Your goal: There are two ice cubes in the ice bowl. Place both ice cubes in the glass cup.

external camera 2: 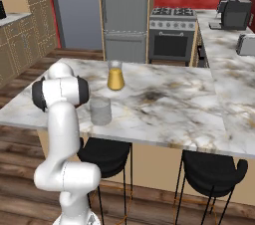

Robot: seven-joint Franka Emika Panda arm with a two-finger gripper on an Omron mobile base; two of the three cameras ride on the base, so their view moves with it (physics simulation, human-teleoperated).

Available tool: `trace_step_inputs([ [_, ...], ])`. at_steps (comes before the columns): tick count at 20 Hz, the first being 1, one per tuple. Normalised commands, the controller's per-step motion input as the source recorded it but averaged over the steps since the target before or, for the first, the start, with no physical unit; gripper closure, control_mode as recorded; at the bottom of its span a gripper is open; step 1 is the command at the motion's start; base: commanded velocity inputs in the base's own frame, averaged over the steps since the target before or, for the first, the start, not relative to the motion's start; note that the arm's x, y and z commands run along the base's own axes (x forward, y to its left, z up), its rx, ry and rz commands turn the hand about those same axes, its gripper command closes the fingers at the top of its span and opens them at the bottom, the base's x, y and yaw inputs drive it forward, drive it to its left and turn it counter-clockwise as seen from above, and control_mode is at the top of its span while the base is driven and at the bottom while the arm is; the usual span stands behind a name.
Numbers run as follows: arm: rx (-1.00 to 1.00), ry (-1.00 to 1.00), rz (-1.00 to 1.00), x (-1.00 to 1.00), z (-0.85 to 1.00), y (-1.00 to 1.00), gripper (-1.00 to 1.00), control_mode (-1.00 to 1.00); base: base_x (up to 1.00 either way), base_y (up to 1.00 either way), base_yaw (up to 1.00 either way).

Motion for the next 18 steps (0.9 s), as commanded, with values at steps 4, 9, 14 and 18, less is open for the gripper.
trace_step_inputs([
  [4,-0.02,0.05,0.00,-0.02,-0.25,0.00,-1.00,-1.00,0.00,0.00,0.00],
  [9,0.00,0.05,0.00,-0.27,-0.18,0.00,-1.00,-1.00,0.00,0.00,0.00],
  [14,0.00,0.03,0.00,-0.03,-0.01,0.00,1.00,-1.00,0.00,0.00,0.00],
  [18,0.00,-0.12,0.00,-0.03,0.27,0.00,1.00,-1.00,0.00,0.00,0.00],
])
